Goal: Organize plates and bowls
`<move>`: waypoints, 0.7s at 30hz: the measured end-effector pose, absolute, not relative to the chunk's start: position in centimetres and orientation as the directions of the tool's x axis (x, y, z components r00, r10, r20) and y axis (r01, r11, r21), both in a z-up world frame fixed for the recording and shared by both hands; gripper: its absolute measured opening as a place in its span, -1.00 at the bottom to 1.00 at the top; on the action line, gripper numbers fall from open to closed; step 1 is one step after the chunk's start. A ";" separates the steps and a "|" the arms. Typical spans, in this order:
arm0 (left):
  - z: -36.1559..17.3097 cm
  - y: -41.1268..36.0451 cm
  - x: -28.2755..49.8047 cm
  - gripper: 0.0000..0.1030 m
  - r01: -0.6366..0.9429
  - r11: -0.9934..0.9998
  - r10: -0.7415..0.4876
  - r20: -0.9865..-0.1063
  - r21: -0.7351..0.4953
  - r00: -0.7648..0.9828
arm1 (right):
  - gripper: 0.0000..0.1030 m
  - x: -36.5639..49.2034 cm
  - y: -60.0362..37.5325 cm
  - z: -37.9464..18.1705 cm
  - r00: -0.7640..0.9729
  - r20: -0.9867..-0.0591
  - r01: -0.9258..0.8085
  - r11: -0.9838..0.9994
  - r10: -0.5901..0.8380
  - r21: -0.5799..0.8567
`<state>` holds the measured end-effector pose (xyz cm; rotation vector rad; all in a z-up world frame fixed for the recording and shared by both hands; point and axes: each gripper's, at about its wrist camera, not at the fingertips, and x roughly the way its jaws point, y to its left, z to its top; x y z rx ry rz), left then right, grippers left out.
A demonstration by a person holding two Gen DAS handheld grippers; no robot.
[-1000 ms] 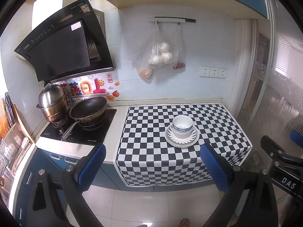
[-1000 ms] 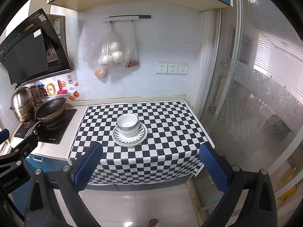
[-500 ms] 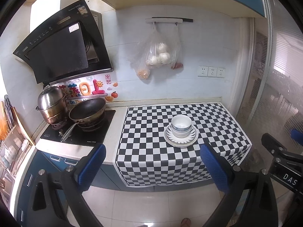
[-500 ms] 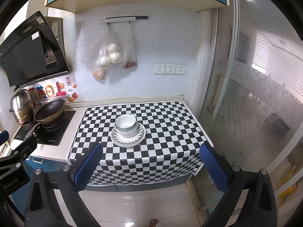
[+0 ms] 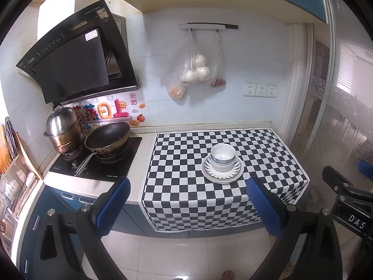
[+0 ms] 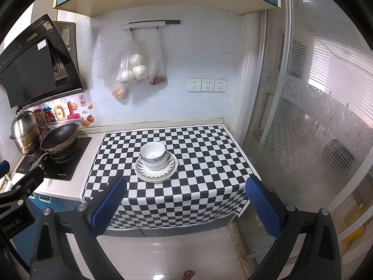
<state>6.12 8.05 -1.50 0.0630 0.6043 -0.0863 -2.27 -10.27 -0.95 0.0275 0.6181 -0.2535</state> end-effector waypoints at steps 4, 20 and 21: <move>-1.5 8.0 6.1 0.98 0.096 0.995 -0.058 -0.571 0.036 0.819 | 1.00 -2.3 -10.3 -0.9 0.785 -0.578 0.241 0.969 -0.223 -0.047; -1.4 7.9 5.9 0.98 0.087 0.995 -0.045 -0.564 0.048 0.825 | 1.00 -2.3 -10.3 -0.8 0.790 -0.573 0.239 0.970 -0.218 -0.039; -1.4 7.9 5.8 0.98 0.087 0.995 -0.044 -0.564 0.050 0.825 | 1.00 -2.1 -10.3 -0.8 0.790 -0.574 0.239 0.970 -0.217 -0.039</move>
